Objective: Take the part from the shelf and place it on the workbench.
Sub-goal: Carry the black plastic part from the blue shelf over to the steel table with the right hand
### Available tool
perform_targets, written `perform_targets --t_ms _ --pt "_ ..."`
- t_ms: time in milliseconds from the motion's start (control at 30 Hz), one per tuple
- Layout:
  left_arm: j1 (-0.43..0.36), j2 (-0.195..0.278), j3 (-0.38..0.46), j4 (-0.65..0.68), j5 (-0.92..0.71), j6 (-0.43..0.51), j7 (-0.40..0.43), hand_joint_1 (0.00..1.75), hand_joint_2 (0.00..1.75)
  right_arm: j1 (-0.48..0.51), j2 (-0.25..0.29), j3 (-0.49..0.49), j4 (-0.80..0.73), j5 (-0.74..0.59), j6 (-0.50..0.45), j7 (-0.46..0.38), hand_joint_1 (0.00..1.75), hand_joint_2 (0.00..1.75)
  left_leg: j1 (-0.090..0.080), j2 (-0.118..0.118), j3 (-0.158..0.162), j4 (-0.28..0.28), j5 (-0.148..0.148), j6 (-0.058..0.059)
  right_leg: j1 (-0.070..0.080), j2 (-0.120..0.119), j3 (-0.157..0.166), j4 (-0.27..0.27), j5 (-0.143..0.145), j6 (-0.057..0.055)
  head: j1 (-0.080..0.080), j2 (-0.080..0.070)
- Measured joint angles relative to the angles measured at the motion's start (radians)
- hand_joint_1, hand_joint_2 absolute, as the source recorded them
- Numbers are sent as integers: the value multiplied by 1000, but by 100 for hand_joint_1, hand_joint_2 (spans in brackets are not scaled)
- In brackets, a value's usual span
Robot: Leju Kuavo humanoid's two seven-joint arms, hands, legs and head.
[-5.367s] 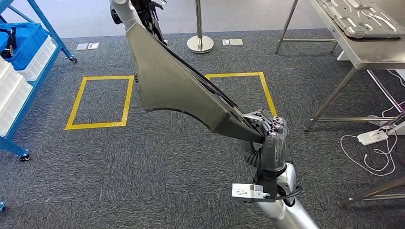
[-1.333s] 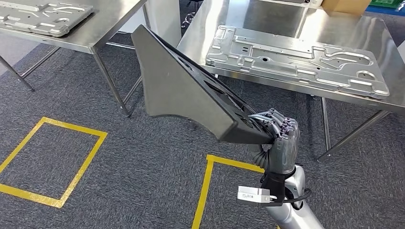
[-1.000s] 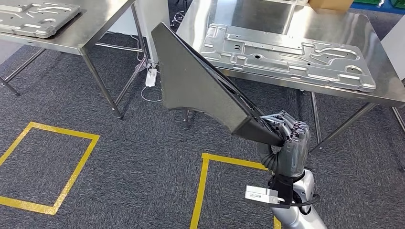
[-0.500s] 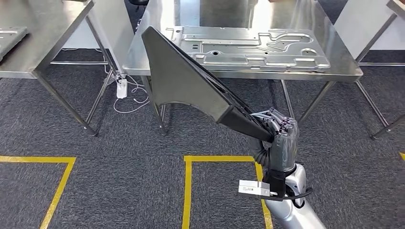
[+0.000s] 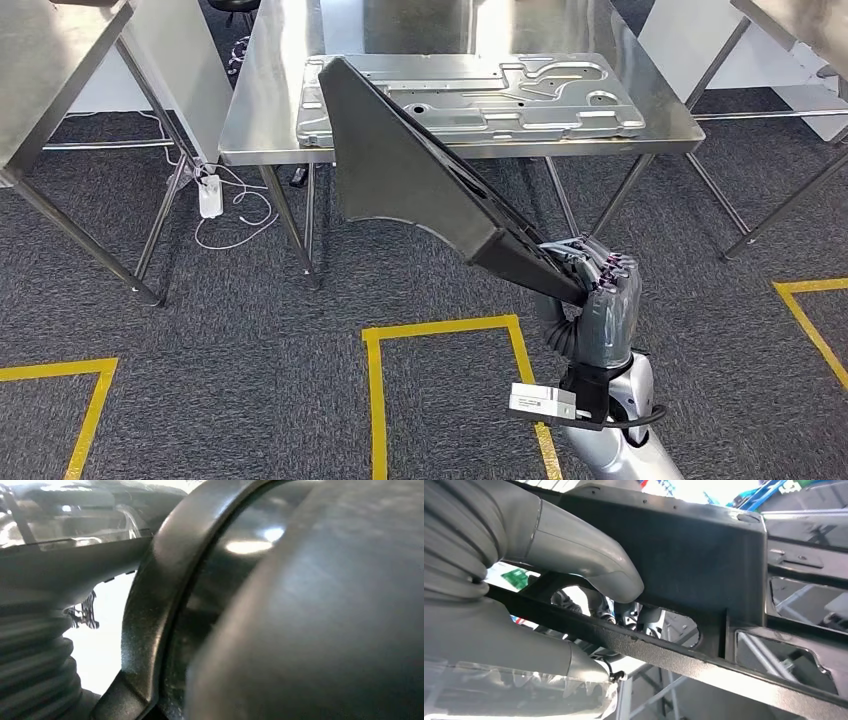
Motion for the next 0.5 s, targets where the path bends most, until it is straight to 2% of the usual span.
perform_targets --t_ms 33,100,133,167,233,300,367,400,433,467,500 --pt "0 0 0 0 0 0 0 0 175 0 0 0 0 0 0 0 175 175 1 10 5 0 -4 -3 0 -11 33 -66 37 -1 4 0" --pt "1 0 0 0 0 -1 -2 0 175 -2 0 0 0 0 0 0 175 175 -4 26 13 0 -12 -13 7 -44 92 -185 79 -1 10 0" --pt "2 0 1 0 0 -3 -5 0 175 -2 0 0 0 0 0 -1 175 175 -8 33 17 -2 -15 -18 11 -54 106 -214 83 -3 9 0" --pt "2 0 2 0 0 -5 -8 0 175 -2 0 -1 0 0 0 -1 175 175 -12 39 21 -6 -16 -22 14 -55 109 -221 78 -4 7 0" --pt "2 0 3 0 1 -8 -13 0 175 0 -2 -4 0 1 0 -1 175 175 -14 44 32 -12 -20 -31 9 -38 111 -224 79 -13 -1 0" --pt "0 1 4 0 0 -8 -17 0 175 -1 -2 -6 -1 3 0 0 175 175 -12 10 23 24 -47 -37 1 -22 118 -229 78 -26 -12 0" --pt "-1 1 4 0 0 -8 -20 0 175 -4 -2 -7 -2 4 1 0 175 175 -12 -31 -32 139 -102 -38 -2 -6 123 -230 75 -37 -29 0" --pt "-1 1 4 0 0 -8 -21 0 175 -3 -2 -7 -2 5 2 0 175 175 -13 -37 -67 206 -127 -38 -1 3 125 -230 74 -41 -36 0" --pt "-2 1 5 0 0 -8 -22 0 175 -2 -2 -7 -1 5 2 0 175 175 -13 -40 -94 252 -136 -38 0 15 126 -230 74 -42 -41 0" --pt "-2 1 5 0 0 -8 -23 0 175 -1 -2 -7 -1 6 3 0 175 175 -13 -40 -104 264 -126 -38 1 27 128 -229 73 -42 -44 0" --pt "-3 1 6 0 0 -8 -23 0 175 -1 -2 -7 -1 6 3 0 175 175 -12 -43 -97 236 -97 -38 1 40 132 -229 71 -42 -47 0"
